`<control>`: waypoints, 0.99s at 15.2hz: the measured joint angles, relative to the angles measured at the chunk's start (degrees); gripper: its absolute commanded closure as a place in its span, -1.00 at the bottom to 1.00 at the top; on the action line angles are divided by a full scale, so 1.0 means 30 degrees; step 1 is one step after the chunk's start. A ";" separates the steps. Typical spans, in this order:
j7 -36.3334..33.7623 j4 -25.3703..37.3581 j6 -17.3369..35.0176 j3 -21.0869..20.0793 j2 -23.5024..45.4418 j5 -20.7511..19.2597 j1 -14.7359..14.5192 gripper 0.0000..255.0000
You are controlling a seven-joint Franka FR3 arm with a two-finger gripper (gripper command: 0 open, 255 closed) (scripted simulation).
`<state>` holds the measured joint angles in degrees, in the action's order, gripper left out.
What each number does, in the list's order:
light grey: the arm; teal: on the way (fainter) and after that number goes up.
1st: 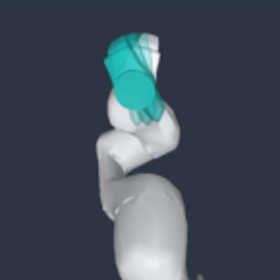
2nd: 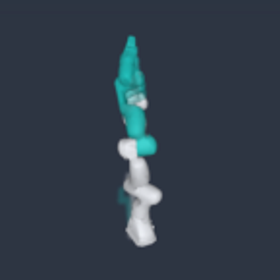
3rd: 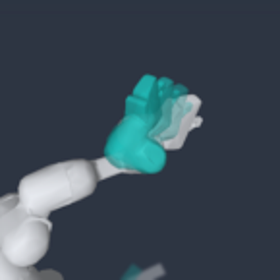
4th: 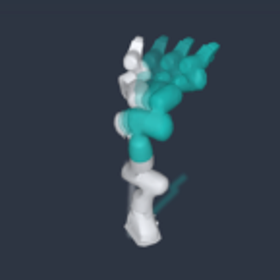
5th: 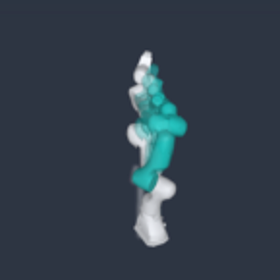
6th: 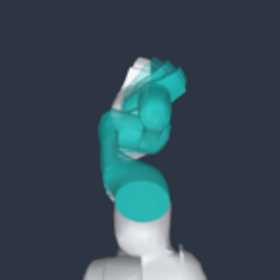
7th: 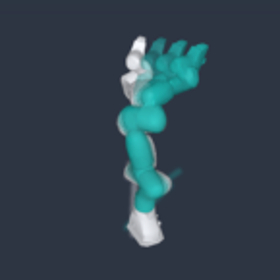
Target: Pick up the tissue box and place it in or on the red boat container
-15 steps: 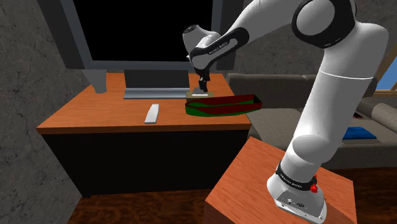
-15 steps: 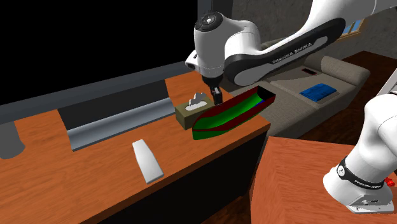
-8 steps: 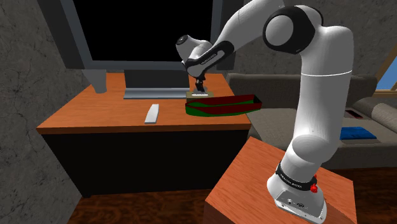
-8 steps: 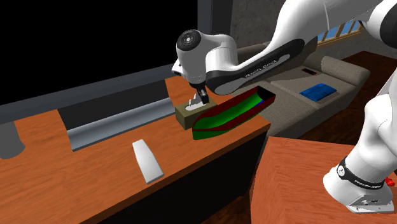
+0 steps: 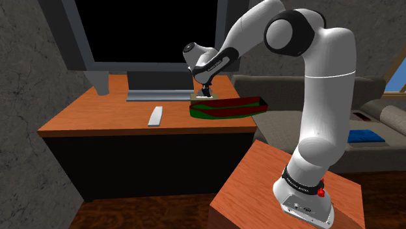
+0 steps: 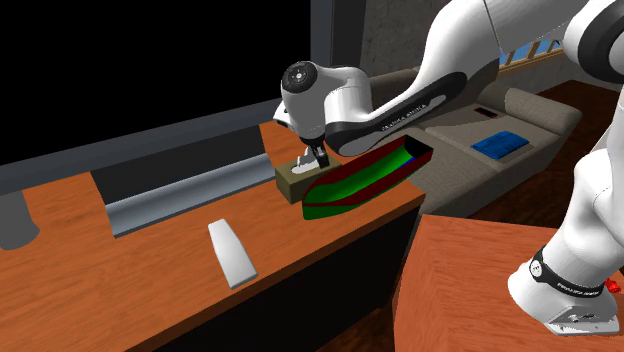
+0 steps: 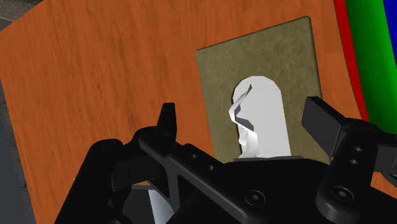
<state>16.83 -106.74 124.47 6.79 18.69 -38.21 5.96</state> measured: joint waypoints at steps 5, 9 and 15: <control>0.0004 0.0014 0.0043 0.0010 0.0040 -0.0008 0.0017 1.00; 0.0007 0.0048 0.0041 0.0037 0.0002 -0.0033 0.0034 1.00; 0.0021 0.0053 0.0034 0.0042 -0.0017 -0.0037 0.0038 1.00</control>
<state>16.89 -106.58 124.57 6.91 18.64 -38.32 6.07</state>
